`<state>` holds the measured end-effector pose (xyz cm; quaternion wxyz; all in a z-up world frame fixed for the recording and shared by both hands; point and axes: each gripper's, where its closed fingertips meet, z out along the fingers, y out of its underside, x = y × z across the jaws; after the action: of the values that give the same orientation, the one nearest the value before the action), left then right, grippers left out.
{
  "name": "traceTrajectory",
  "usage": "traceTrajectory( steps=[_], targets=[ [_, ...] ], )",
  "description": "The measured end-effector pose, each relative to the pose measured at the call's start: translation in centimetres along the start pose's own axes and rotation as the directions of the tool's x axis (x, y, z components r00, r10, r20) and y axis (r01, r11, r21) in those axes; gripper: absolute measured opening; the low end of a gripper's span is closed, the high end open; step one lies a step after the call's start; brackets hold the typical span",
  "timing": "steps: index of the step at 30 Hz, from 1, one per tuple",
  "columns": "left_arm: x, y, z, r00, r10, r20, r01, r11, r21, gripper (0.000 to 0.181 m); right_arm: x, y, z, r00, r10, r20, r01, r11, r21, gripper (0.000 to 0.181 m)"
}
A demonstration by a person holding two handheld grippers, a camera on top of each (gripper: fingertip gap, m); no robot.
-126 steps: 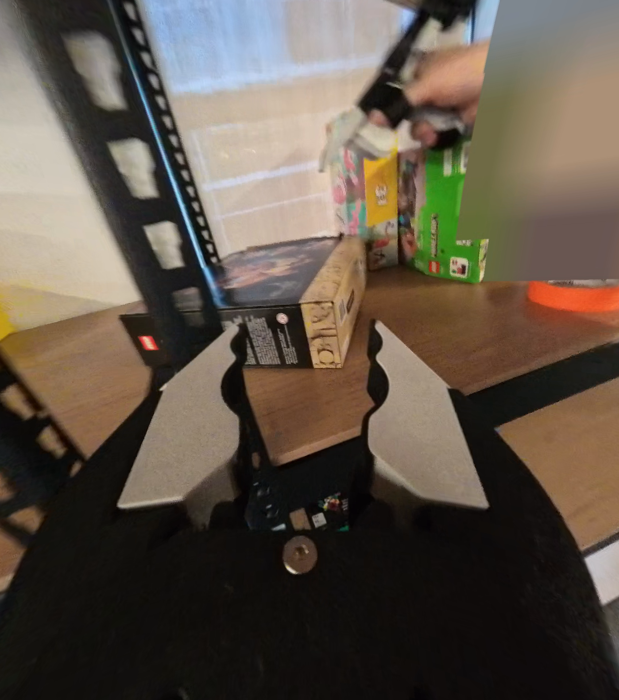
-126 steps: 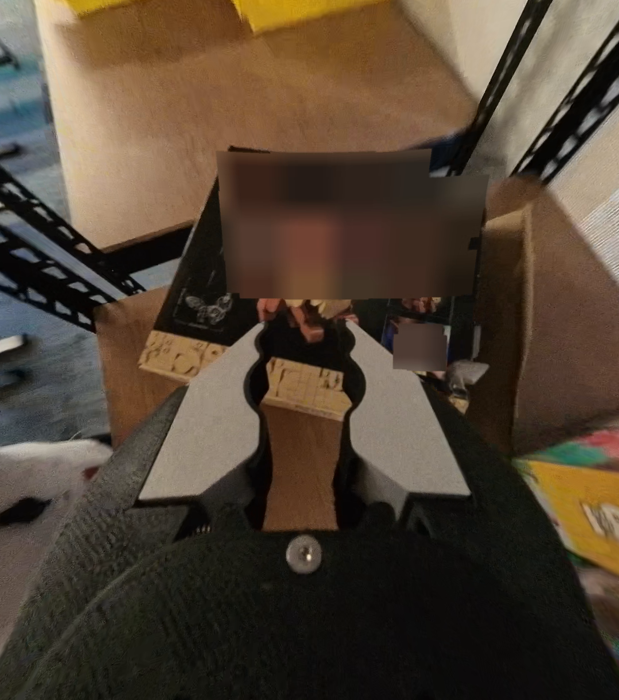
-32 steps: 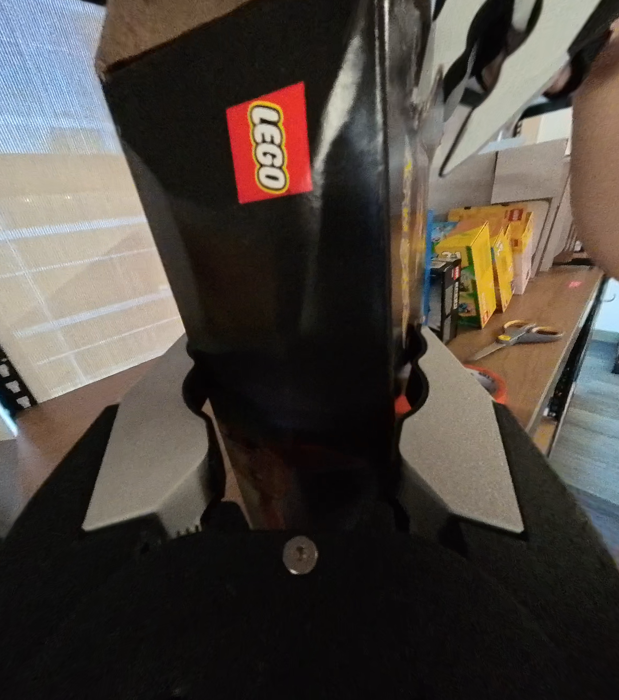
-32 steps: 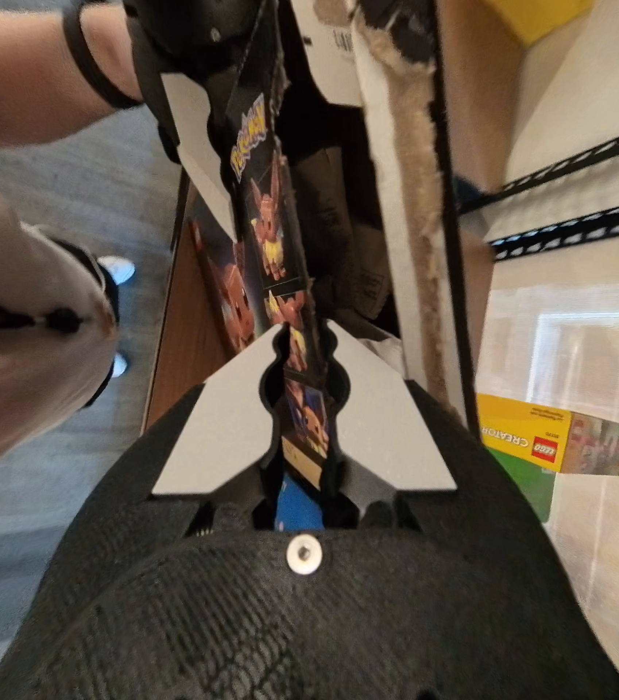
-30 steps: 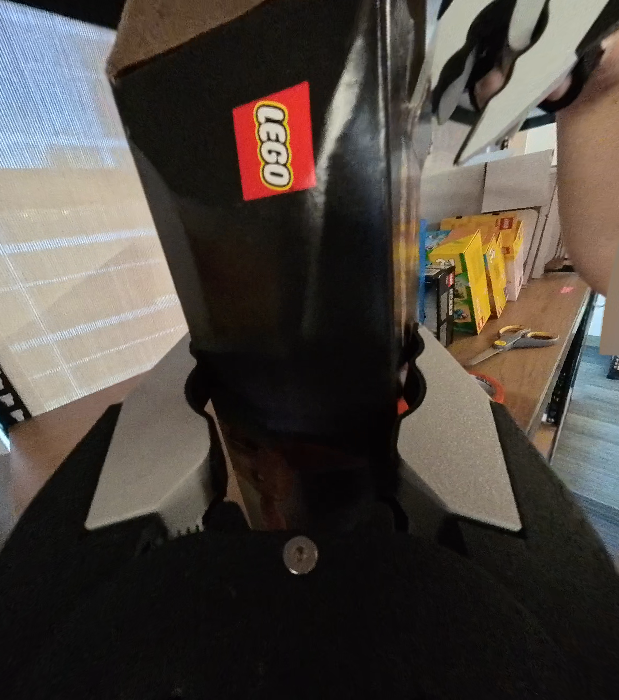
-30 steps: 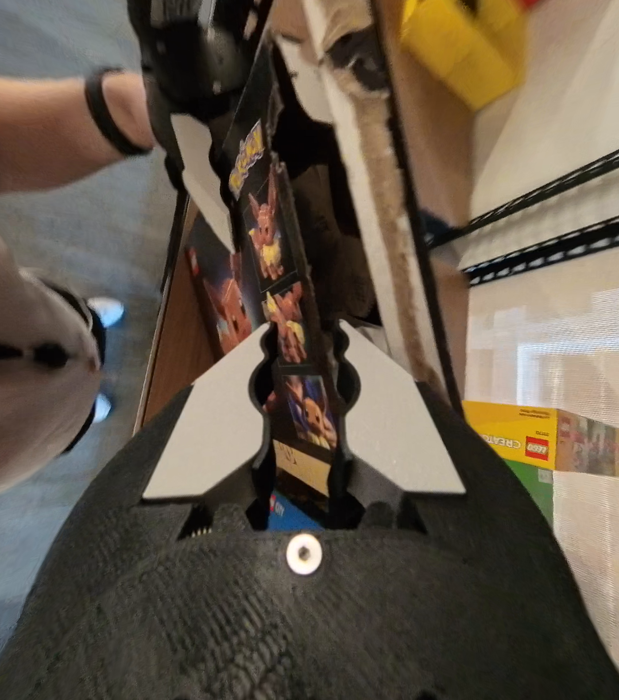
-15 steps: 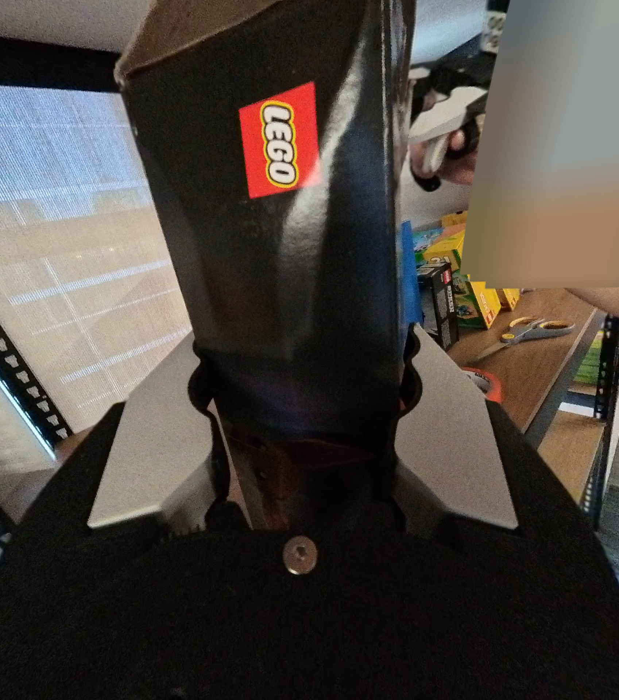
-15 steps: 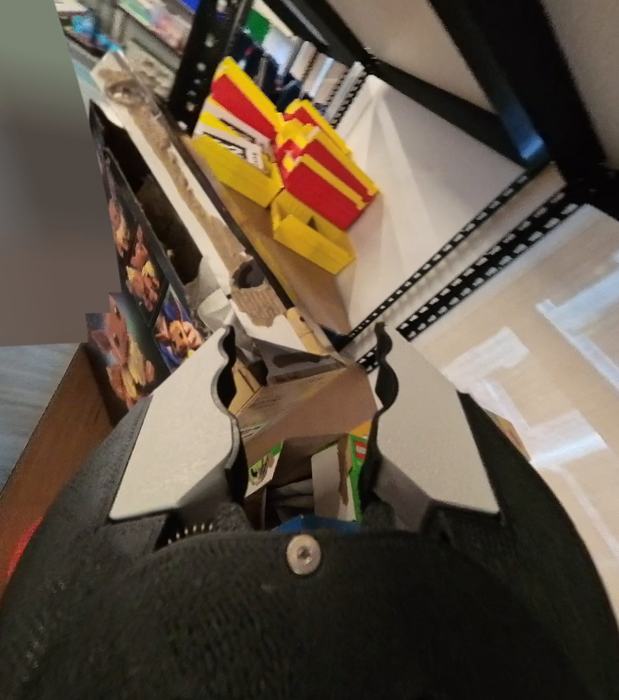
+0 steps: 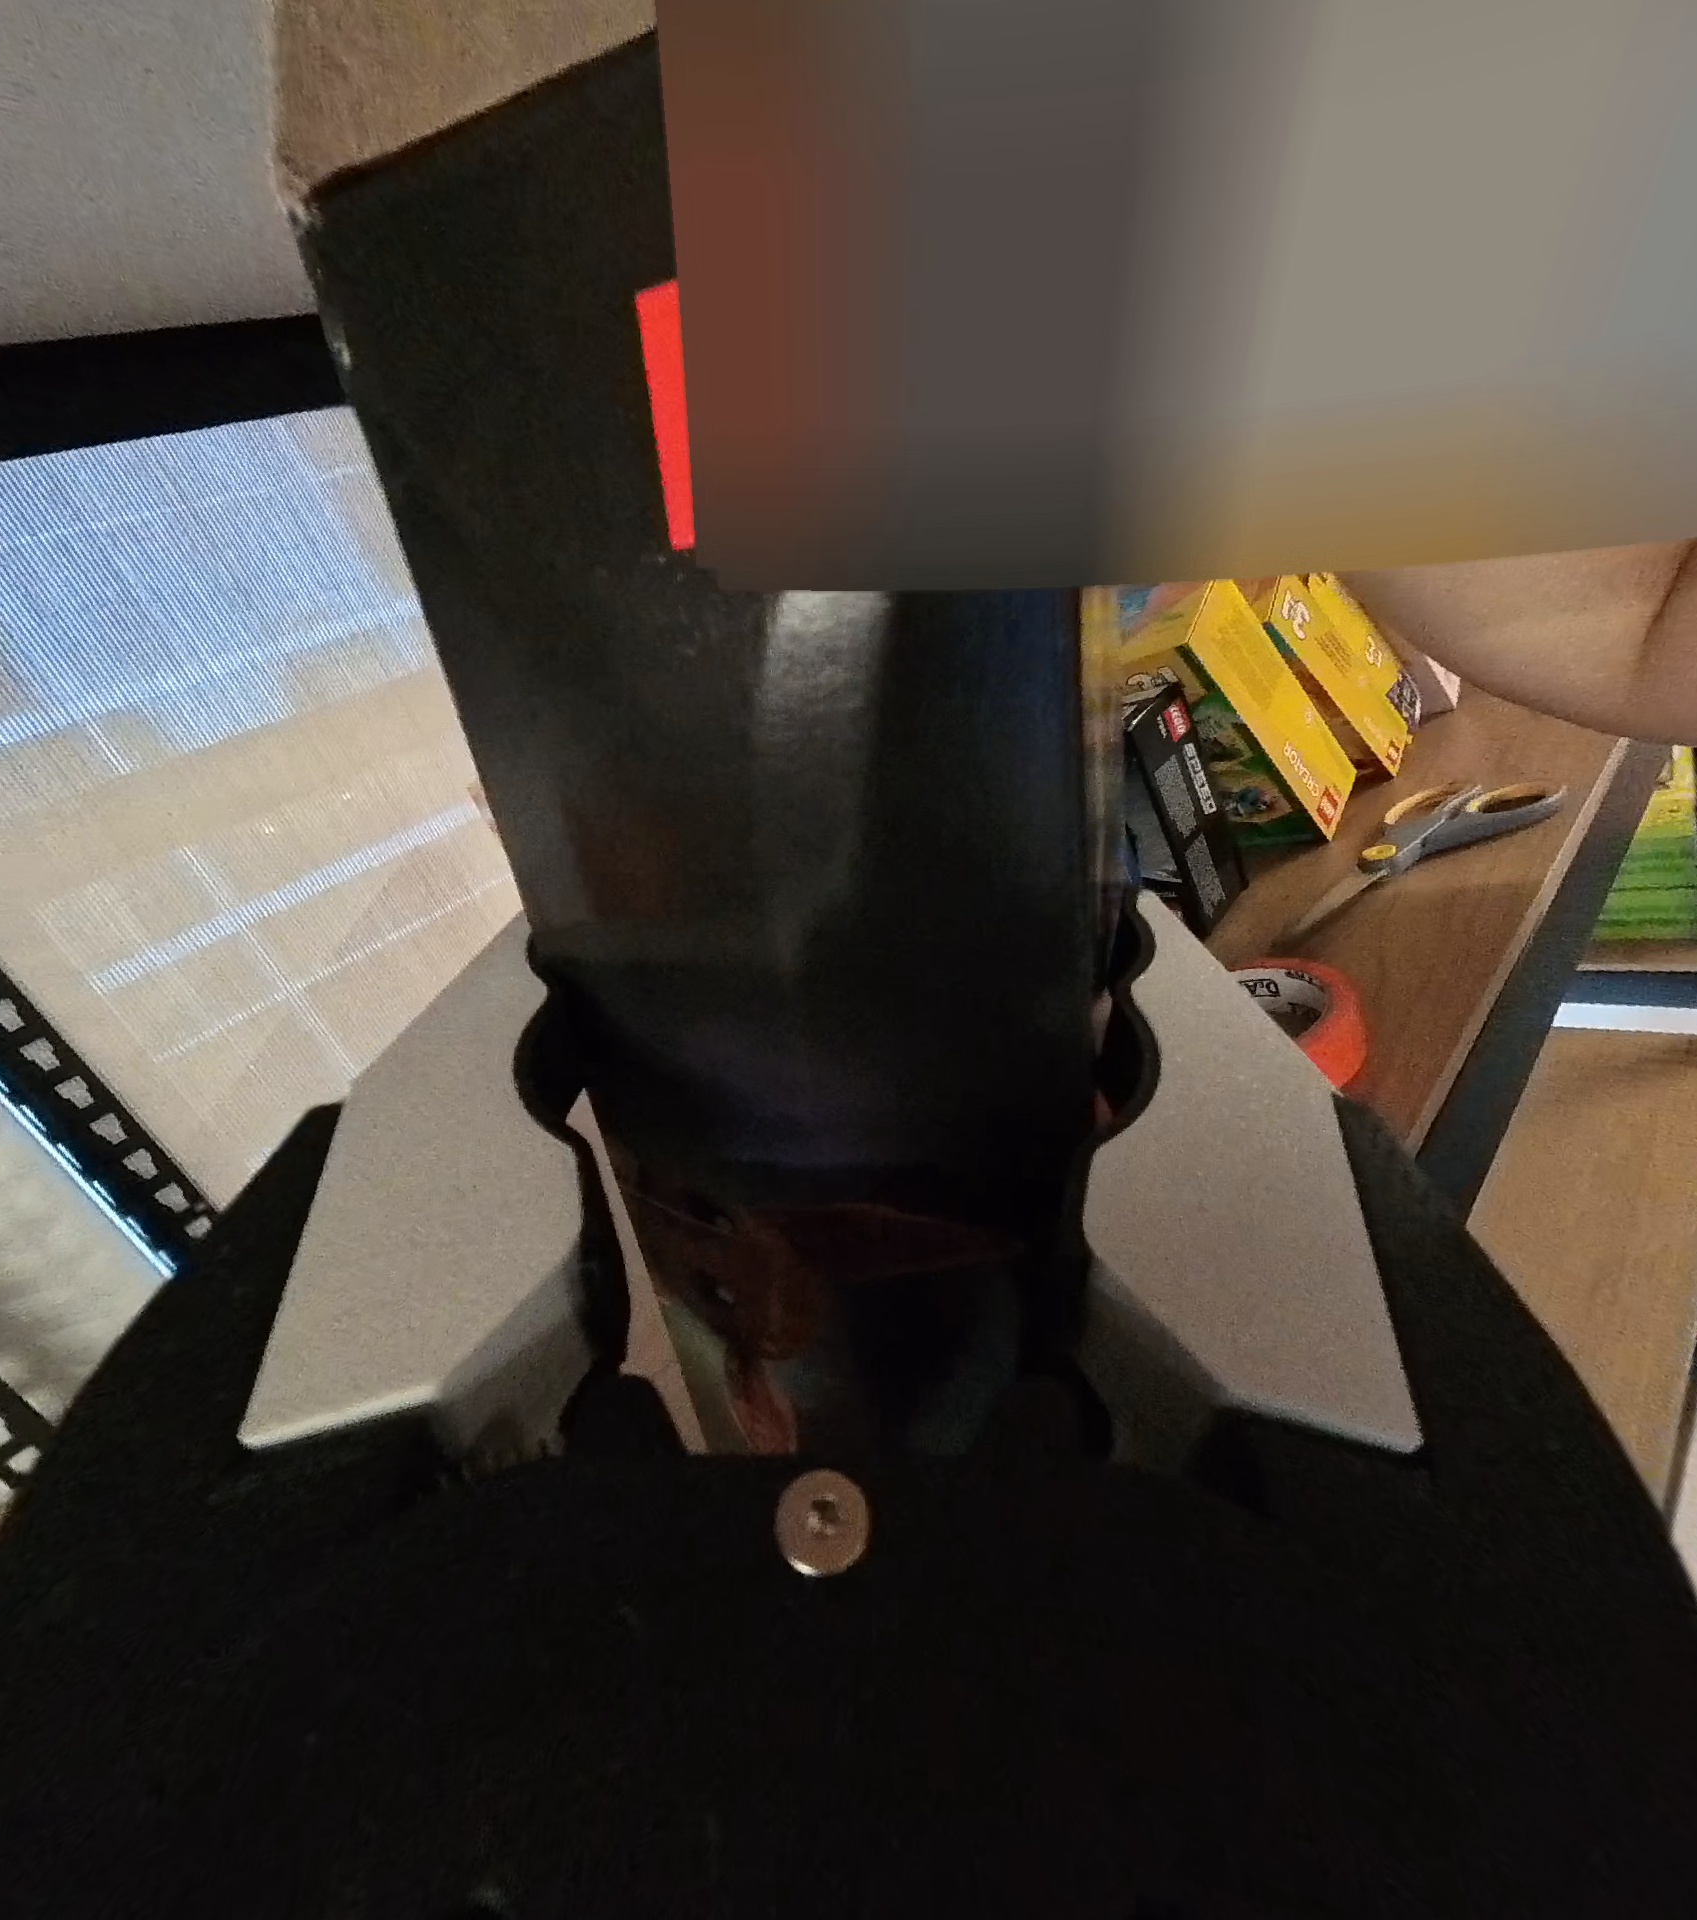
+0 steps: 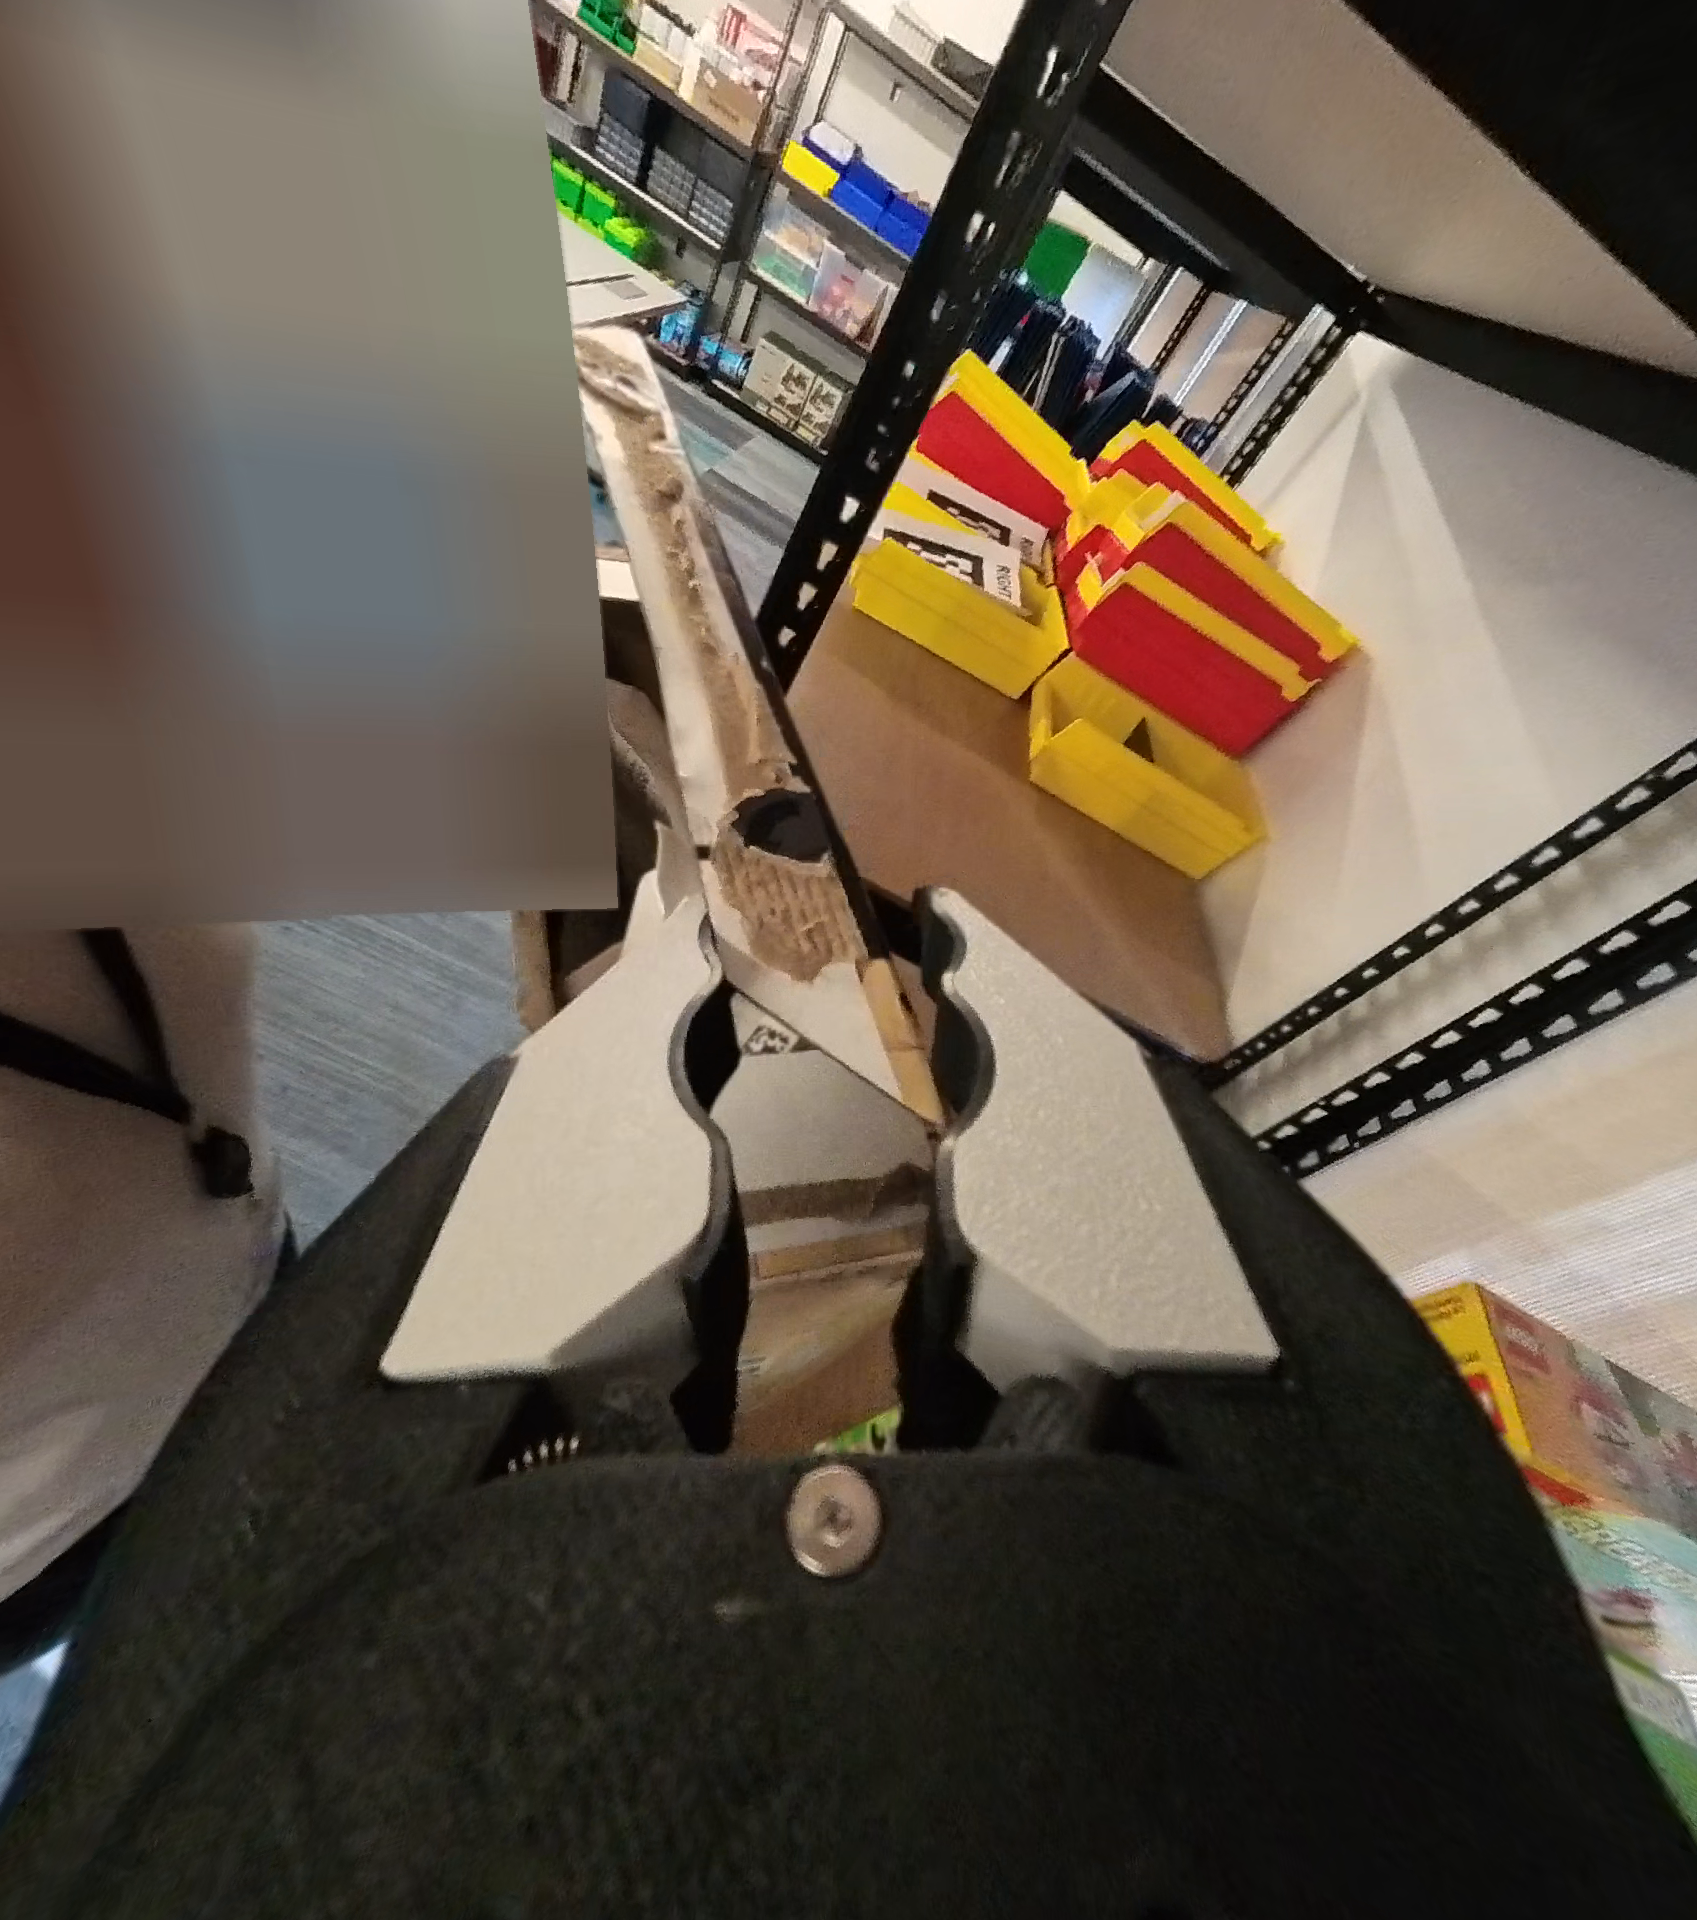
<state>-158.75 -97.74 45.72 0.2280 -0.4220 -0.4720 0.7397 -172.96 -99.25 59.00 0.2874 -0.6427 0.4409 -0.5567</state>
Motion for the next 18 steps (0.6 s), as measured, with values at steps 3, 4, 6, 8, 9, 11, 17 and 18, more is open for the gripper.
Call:
traceTrajectory(
  steps=[3, 4, 6, 8, 9, 11, 17, 18],
  targets=[
    [0.3, -0.2, -0.1, 1.0, 0.018, 0.002, -0.018, 1.0, 0.014, 0.101, -0.7, -0.4, -0.3, 1.0, 0.018, 0.022, -0.018, 1.0, -0.009, 0.029],
    [0.5, -0.3, -0.1, 1.0, 0.027, 0.002, -0.027, 0.999, 0.016, 0.101, -0.9, -0.5, -0.4, 0.999, 0.019, 0.029, -0.019, 1.0, -0.01, 0.029],
    [0.8, -0.5, -0.2, 0.999, 0.049, 0.001, -0.049, 0.999, 0.021, 0.101, -1.6, -0.9, -0.7, 0.999, 0.005, 0.043, -0.005, 1.0, -0.004, 0.026],
    [1.1, -0.6, -0.2, 0.998, 0.067, 0.003, -0.067, 0.998, 0.021, 0.101, -2.0, -1.2, -0.8, 0.999, -0.007, 0.045, 0.007, 1.0, 0.002, 0.024],
    [1.1, -0.7, -0.2, 0.997, 0.073, 0.005, -0.073, 0.997, 0.022, 0.102, -2.3, -1.3, -0.9, 0.999, -0.011, 0.048, 0.011, 1.0, 0.001, 0.023],
    [1.3, -0.8, -0.2, 0.997, 0.082, 0.01, -0.083, 0.996, 0.024, 0.102, -2.8, -1.4, -1.0, 0.998, -0.031, 0.049, 0.031, 1.0, -0.001, 0.022],
    [2.1, -1.1, -0.3, 0.993, 0.117, 0.012, -0.117, 0.993, 0.024, 0.102, -3.9, -1.6, -1.4, 0.996, -0.069, 0.048, 0.069, 0.998, 0.006, 0.023],
    [2.1, -1.1, -0.4, 0.993, 0.119, 0.013, -0.12, 0.993, 0.023, 0.102, -4.1, -1.6, -1.5, 0.996, -0.075, 0.047, 0.075, 0.997, 0.007, 0.023]
  ],
)
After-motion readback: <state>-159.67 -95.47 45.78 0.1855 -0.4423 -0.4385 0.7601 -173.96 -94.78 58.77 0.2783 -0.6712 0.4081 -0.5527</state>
